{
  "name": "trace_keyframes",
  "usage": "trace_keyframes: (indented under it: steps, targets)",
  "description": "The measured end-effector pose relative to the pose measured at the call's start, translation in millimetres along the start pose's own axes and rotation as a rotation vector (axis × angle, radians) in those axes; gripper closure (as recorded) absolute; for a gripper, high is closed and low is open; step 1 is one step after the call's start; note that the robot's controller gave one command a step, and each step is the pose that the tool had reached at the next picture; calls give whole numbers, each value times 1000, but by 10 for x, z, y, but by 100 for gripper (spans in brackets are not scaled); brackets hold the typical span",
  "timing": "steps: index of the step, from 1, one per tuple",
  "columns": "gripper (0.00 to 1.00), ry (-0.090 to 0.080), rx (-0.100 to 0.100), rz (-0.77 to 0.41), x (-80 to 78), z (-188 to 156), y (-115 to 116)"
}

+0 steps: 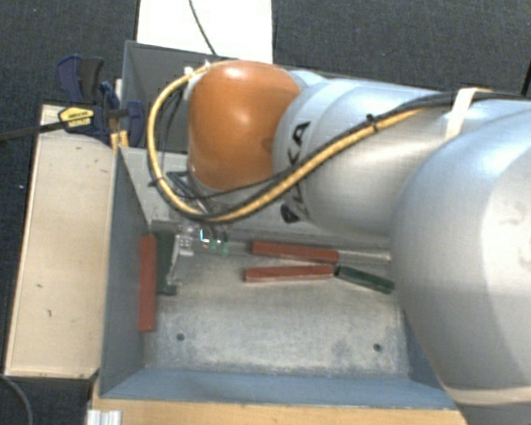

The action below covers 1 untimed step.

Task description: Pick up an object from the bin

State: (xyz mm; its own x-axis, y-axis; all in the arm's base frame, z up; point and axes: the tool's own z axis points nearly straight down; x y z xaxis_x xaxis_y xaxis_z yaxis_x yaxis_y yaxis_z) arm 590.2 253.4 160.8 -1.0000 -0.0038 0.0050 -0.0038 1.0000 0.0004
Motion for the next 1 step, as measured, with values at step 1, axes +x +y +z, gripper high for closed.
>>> trace_keyframes:
  steps: [1]
  targets:
    - [0,1,3,70,71,954,-305]
